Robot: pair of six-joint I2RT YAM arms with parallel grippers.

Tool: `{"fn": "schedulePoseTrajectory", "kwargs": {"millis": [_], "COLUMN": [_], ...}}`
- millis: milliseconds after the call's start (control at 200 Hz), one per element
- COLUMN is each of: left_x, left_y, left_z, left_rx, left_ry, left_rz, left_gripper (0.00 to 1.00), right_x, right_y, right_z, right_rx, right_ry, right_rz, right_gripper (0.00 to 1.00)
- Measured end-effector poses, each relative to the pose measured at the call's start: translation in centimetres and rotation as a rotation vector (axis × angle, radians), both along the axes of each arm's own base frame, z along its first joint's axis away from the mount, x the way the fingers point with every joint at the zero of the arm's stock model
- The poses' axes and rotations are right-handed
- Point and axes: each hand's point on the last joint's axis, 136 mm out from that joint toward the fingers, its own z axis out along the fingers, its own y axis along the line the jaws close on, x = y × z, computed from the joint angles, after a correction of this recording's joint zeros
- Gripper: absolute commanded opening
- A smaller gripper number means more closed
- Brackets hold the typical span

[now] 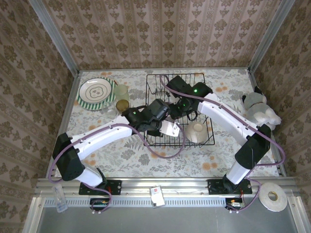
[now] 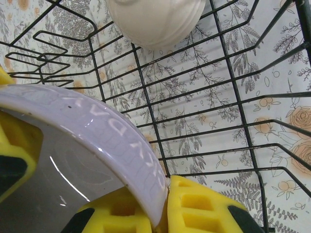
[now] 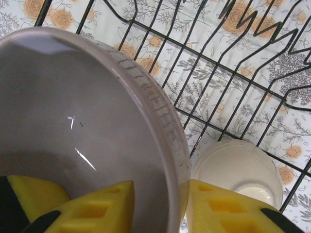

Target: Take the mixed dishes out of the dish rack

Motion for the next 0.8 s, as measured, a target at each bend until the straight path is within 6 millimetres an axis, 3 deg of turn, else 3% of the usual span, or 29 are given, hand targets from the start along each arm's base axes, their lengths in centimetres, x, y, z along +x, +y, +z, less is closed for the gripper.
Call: {"fn": "schedulePoseTrajectory", "kwargs": {"millis": [130, 255, 415, 575, 660, 800], "left_x": [0.0, 0.1, 0.2, 0.3, 0.4, 0.7], "left_y": [-0.3, -0.5, -0.6, -0.7, -0.6, -0.9], "left_z": [0.0, 0.1, 0.1, 0.2, 0.2, 0.2], "left_rx": [-0.011, -0.020, -0.022, -0.025, -0.024, -0.023], "left_ry": [-0.006, -0.017, -0.020, -0.024, -0.030, -0.046], "left_rz": [-0.002, -0.003, -0.002, -0.001, 0.003, -0.003], "left_gripper": [0.00, 0.00, 0.00, 0.00, 0.09, 0.39], "right_x": [0.5, 0.8, 0.9, 1.1, 1.2, 1.3], "right_y": [0.0, -0.1, -0.1, -0.1, -0.1, -0.3], "right_z": [-0.1, -0.3, -0.2, -0.2, -0.1, -0.2], "right_rx": [0.000, 0.004, 0.010, 0.012, 0.013, -0.001], "right_ry": [-0.009, -0.010, -0.015, -0.017, -0.023, -0.027], "right_rz": [-0.032, -0.049, -0.057, -0.063, -0.065, -0.062], "right_gripper": [0.13, 0.11, 0.00, 0.00, 0.00, 0.00]}}
